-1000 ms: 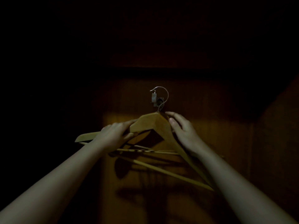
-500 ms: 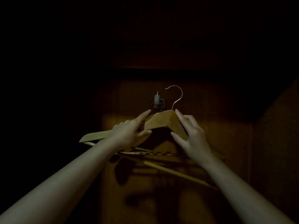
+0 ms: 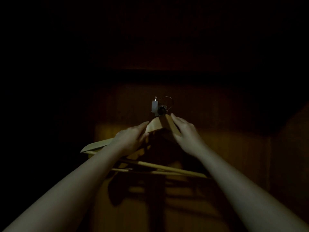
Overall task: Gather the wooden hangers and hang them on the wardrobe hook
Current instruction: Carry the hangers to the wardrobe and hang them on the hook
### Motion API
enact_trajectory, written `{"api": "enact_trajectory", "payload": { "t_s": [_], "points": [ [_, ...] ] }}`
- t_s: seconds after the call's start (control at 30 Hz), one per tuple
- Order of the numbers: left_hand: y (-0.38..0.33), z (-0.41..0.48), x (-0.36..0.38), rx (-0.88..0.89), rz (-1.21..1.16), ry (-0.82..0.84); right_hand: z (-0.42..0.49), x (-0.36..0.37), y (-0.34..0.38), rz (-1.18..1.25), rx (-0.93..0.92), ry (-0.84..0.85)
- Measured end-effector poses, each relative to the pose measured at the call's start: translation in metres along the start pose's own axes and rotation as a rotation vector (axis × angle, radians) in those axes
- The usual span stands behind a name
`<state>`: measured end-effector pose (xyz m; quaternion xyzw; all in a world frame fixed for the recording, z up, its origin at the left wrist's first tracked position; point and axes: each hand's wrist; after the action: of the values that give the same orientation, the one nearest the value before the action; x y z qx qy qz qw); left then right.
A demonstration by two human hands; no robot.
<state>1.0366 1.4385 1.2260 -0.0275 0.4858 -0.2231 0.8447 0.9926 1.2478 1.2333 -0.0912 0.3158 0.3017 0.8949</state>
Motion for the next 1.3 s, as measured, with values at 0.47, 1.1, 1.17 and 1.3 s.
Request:
{"api": "enact_trajectory", "payload": {
  "t_s": [0.47,1.1,1.17,1.3],
  "points": [
    [0.022,-0.007,0.047,-0.070,-0.063,-0.018,-0.016,0.036,-0.009,0.062,-0.025,0.009],
    [-0.022,-0.089,0.068,-0.043,-0.096,-0.109,-0.090,0.014,0.008,-0.214,-0.012,0.123],
    [-0.028,-0.113,0.075,0.025,-0.109,-0.039,-0.113,0.013,0.012,-0.166,0.007,0.122],
    [-0.027,-0.162,0.102,0.135,-0.076,0.094,-0.171,0.016,0.026,-0.094,0.037,0.114]
  ]
}}
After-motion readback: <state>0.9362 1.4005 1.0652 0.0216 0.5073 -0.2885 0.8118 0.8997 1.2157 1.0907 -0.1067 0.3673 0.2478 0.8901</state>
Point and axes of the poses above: each hand's wrist, its own z-axis towards the middle knuckle, its own x-axis out of the palm, y = z × x, and after that the axes turned 14 degrees about -x, right-handed
